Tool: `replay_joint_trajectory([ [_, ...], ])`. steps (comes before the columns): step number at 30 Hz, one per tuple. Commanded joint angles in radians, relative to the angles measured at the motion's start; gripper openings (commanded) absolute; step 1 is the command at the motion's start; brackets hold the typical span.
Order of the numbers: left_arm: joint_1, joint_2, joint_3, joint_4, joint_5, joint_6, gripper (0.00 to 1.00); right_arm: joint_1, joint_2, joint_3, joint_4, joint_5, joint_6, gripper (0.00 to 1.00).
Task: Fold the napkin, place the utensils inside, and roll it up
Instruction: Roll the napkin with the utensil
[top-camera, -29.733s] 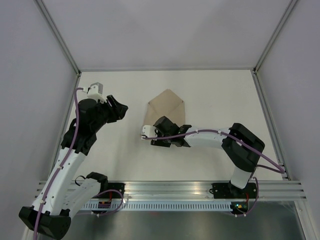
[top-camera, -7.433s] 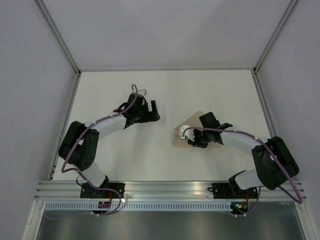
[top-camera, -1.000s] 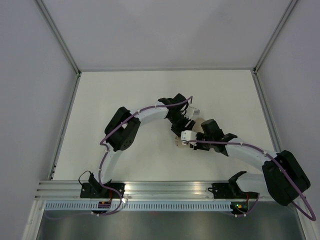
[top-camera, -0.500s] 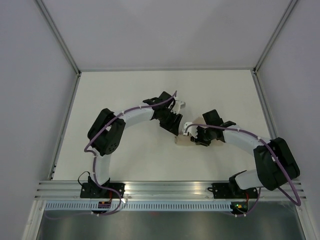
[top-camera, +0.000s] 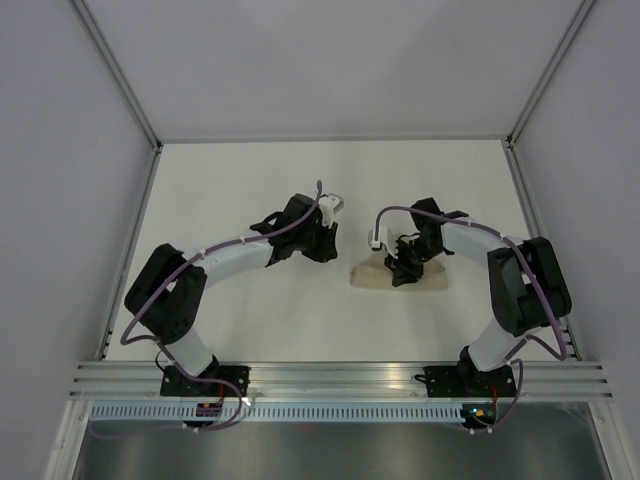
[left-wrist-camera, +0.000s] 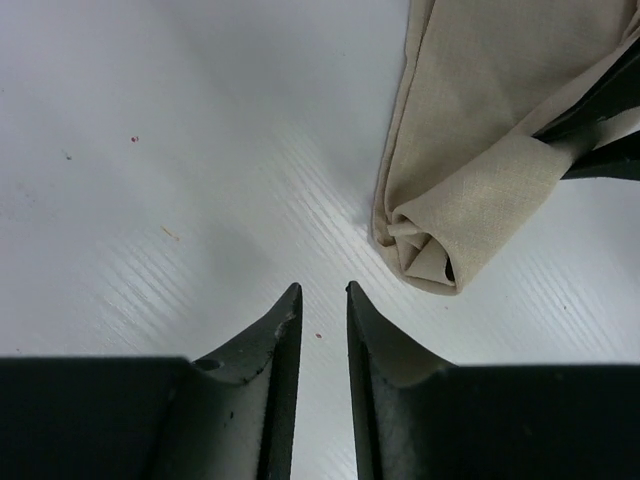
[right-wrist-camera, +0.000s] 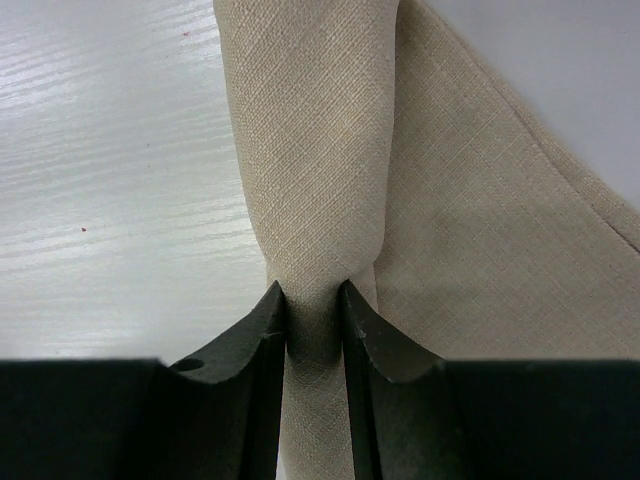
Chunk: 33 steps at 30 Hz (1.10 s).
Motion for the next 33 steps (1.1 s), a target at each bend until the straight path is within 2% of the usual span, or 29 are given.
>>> replay_joint_trajectory([
  [1, -0.02, -0.068, -0.064, 0.149, -0.007, -0.017, 0.28, -0.023, 0.071, 0.027, -0.106, 0.005, -0.05, 0.08],
  [6, -0.118, -0.137, -0.177, 0.302, -0.043, 0.07, 0.24, -0.043, 0.14, 0.085, -0.171, -0.01, -0.07, 0.08],
  [7, -0.118, -0.146, -0.178, 0.325, -0.062, 0.087, 0.24, -0.046, 0.149, 0.091, -0.177, -0.01, -0.072, 0.08],
  [12, -0.273, -0.148, -0.182, 0.365, -0.174, 0.254, 0.31, -0.063, 0.192, 0.128, -0.206, -0.012, -0.076, 0.08],
  [17, -0.394, -0.043, -0.109, 0.353, -0.249, 0.448, 0.38, -0.072, 0.247, 0.176, -0.251, -0.018, -0.085, 0.08],
  [24, -0.451, 0.103, -0.052, 0.405, -0.316, 0.652, 0.45, -0.083, 0.321, 0.231, -0.312, -0.018, -0.099, 0.08],
  [33, -0.491, 0.237, -0.003, 0.482, -0.399, 0.81, 0.48, -0.092, 0.414, 0.303, -0.387, -0.012, -0.116, 0.07],
])
